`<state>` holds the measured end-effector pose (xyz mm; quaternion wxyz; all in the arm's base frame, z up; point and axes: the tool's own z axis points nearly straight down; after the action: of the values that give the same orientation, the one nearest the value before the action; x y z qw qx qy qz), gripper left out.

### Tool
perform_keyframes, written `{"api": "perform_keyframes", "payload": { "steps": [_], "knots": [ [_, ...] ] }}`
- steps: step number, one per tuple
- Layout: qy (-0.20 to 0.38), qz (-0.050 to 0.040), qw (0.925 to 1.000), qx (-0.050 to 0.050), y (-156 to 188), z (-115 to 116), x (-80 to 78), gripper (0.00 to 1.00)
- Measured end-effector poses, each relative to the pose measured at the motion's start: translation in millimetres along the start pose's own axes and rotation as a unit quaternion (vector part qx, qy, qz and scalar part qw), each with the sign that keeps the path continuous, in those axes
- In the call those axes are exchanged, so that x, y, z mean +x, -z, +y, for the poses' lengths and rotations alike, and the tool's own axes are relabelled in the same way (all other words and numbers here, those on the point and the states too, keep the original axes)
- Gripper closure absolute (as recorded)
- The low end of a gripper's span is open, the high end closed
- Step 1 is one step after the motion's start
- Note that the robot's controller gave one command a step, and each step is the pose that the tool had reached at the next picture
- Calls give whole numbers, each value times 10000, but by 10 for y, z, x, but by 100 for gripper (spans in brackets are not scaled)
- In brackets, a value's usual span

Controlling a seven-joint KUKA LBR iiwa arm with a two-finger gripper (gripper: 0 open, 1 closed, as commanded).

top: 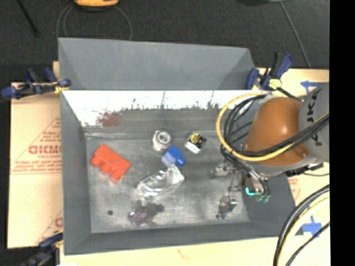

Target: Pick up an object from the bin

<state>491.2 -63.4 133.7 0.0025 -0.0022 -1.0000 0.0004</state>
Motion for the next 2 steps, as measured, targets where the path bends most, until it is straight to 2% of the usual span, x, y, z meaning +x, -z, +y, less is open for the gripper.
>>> {"api": "perform_keyframes", "payload": {
  "steps": [1,2],
  "knots": [
    [1517,-56,9884,10,-602,804,-620,0],
    [3231,-68,9464,9,-317,1285,-568,0]
  ]
}}
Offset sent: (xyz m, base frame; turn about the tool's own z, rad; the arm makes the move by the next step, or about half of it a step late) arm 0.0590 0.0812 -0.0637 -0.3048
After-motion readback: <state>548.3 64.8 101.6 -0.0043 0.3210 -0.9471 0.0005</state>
